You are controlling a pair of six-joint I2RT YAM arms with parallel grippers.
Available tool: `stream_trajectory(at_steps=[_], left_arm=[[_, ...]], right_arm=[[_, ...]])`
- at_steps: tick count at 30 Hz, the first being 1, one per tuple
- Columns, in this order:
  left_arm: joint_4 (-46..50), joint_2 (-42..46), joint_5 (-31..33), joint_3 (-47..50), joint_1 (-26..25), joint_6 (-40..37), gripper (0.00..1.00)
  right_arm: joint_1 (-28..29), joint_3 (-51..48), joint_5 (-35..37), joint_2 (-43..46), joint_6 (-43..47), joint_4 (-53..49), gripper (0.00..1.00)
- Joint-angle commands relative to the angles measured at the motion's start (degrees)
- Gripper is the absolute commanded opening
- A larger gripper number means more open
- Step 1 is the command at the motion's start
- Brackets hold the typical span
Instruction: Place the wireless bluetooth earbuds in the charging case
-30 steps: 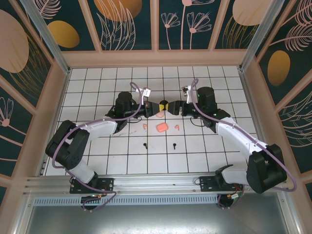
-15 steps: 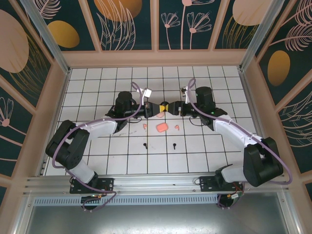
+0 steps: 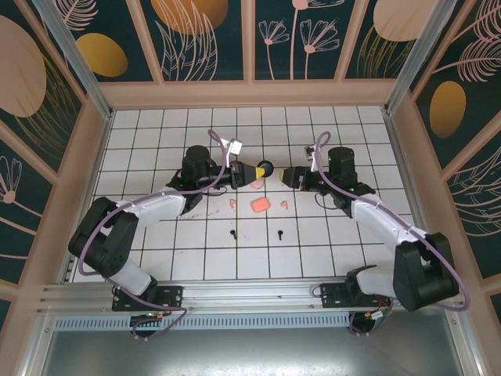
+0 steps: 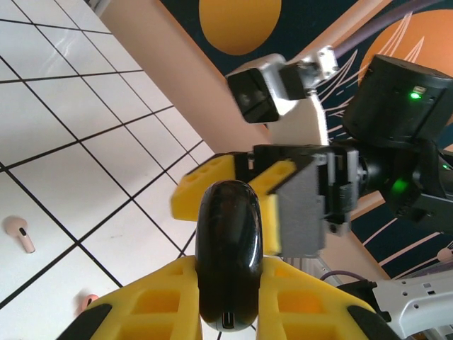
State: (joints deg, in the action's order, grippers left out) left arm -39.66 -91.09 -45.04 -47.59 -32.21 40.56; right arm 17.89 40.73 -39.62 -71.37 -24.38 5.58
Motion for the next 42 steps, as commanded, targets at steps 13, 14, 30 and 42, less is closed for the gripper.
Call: stream_trajectory(at_steps=[13,14,30,42], left_arm=[[-2.09,0.39,-0.75,-0.61,-0.14,0.67,0.0],[-2.08,0.39,-0.73,-0.66,-0.14,0.75,0.0],[-2.44,2.44,-1.11,-0.67,-0.13,1.53,0.0],[-3.31,2.14,-1.06,-0.07,-0.23,1.82,0.0]], right_arm=[[4.6,7.72,-3.41,-1.73,-4.21,4.02,0.57],[5.11,8.16,-3.1,-2.44,-4.02,3.93,0.57],[2.72,4.08,0.64,-6.85,-3.39,4.92,0.48],[2.55,3.09,-3.02,-4.74,-4.36,6.87,0.48]])
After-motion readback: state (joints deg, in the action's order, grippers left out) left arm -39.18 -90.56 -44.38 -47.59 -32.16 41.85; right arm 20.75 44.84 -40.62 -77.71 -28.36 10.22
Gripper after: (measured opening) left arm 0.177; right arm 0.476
